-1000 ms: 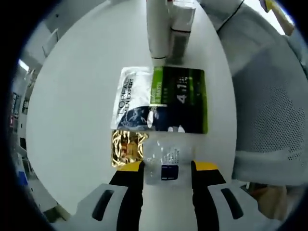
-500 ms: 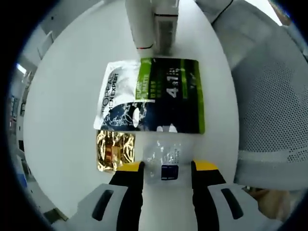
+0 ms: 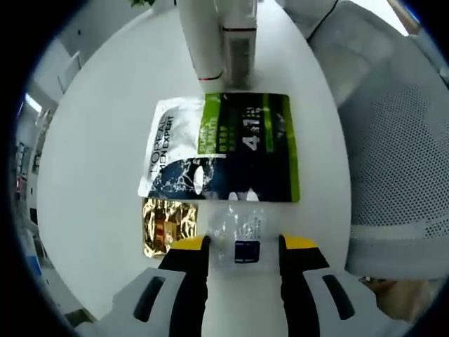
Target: Arrange the skincare products in the storage area until every visible bottle or jar stands upright without overlapping.
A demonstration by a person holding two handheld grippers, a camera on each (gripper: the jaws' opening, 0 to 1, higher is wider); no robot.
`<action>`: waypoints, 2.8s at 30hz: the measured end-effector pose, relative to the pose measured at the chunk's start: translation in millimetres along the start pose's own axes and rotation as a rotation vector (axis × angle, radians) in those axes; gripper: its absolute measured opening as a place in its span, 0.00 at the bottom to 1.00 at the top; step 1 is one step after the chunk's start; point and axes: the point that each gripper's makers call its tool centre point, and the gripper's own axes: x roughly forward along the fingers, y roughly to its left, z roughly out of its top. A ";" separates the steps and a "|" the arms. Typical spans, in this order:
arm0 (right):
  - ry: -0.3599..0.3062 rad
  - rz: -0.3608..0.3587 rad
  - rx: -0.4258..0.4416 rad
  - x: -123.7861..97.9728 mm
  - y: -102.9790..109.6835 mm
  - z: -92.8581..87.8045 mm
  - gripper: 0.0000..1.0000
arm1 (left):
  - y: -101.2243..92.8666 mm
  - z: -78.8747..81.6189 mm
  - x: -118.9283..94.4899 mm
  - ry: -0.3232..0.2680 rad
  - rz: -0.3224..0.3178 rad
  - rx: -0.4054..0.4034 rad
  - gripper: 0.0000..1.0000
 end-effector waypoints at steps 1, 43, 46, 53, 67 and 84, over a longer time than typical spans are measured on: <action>0.001 0.000 0.000 -0.3 0.1 -0.3 1.00 | -0.2 0.1 0.0 -0.001 0.000 -0.002 0.37; -0.009 0.013 -0.010 -1.1 0.7 -0.5 1.00 | -10.1 46.0 -90.6 -0.380 0.315 -0.240 0.61; -0.011 0.014 -0.016 -1.5 1.1 0.7 1.00 | -14.5 47.9 -98.8 -0.398 0.321 -0.258 0.64; -0.012 0.013 -0.020 -2.8 1.4 1.5 1.00 | -20.8 51.2 -114.2 -0.468 0.373 -0.297 0.69; -0.002 0.018 -0.027 -3.7 5.8 -0.1 1.00 | -27.0 46.2 -142.4 -0.574 0.464 -0.376 0.83; 0.006 0.004 -0.016 -5.4 6.4 -5.2 1.00 | -32.8 34.2 -171.9 -0.738 0.547 -0.592 0.97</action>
